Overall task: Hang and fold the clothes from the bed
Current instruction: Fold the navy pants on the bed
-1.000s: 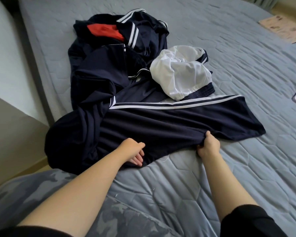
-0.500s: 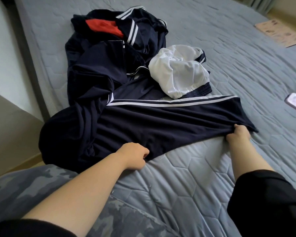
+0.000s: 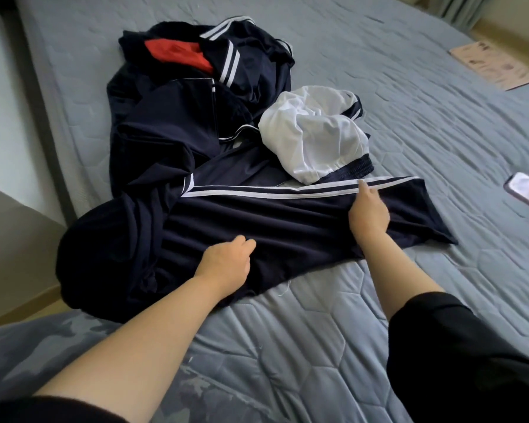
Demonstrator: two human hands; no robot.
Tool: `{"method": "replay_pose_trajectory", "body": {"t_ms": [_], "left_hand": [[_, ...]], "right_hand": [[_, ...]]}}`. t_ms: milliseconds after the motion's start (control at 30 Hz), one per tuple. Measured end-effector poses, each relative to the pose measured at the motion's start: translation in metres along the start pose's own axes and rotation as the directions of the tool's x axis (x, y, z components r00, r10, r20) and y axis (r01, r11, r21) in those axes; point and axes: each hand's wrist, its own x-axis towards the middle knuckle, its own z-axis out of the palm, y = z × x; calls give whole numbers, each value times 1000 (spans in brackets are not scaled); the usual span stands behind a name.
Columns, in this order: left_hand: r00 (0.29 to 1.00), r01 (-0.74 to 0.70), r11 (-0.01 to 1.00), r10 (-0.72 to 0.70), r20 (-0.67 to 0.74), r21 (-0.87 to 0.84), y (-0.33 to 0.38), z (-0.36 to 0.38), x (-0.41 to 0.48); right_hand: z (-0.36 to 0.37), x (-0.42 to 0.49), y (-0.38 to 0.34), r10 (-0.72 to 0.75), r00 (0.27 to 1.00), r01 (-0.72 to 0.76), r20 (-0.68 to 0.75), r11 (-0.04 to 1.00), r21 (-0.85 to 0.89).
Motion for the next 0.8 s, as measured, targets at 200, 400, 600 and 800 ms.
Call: {"method": "replay_pose_trajectory", "body": {"t_ms": [200,400,600,800], "left_hand": [[994,4,987,13,-104,160,-2,-6,38],[986,-74,981,45,161,177,-4,-2,48],[971,-99,985,65,232,140,-4,7,52],[994,-67,980,83,-76,188,-27,-15,45]], "right_hand": [[-8,39,-11,74,979,-53,192,992,-111],[-15,68,-24,163,987,-156,-10,957,244],[30,14,-57,-207,977,204,53,978,48],[50,6,-77,-6,967,7,254,1000,-7]]}}
